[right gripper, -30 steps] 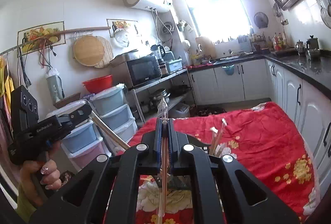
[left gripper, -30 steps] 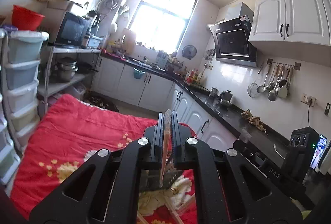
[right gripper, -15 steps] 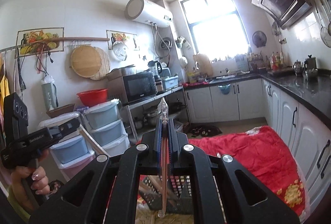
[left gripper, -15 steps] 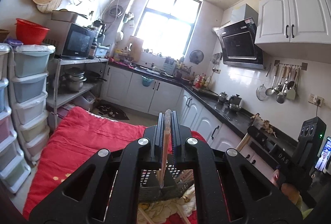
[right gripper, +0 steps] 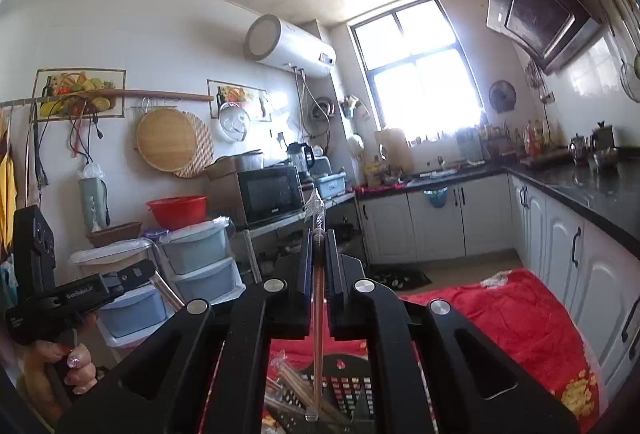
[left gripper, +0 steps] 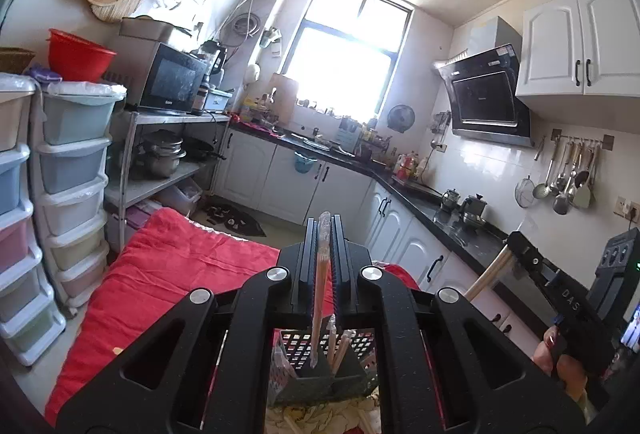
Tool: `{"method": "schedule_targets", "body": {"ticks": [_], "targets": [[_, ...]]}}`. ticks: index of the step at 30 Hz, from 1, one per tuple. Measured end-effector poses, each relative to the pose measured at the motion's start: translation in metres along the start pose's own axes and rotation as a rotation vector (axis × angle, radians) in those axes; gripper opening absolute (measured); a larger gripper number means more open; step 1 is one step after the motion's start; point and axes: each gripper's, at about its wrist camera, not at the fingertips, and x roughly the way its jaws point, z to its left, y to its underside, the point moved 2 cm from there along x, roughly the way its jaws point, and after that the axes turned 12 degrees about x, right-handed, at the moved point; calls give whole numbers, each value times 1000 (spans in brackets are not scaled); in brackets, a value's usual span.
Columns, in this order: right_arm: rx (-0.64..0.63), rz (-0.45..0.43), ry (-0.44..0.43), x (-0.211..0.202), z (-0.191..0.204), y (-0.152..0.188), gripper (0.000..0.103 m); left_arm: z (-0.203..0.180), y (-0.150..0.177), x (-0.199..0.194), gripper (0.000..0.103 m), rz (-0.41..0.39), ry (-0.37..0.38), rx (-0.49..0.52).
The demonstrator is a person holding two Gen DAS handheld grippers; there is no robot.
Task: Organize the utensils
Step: 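Lift both chopsticks upright and carry them above the mesh basket, then open both tools to drop the chopsticks into the basket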
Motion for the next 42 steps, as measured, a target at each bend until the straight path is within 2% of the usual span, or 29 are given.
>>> {"method": "schedule_targets", "body": {"ticks": [11,18,30,42], "targets": [[-44,-60,17,20,3,9,6,6,12,29,3,40,-5,-29],[-46,-61,19,33,-3,23,6,2,21,41,3,45,-4,-18],[-43,27,90,68,-26,69,6,1,56,69,3,105,0,-27],[23,104,135,79,-46,95,6,-1,79,79,4,134,39,-57]]}}
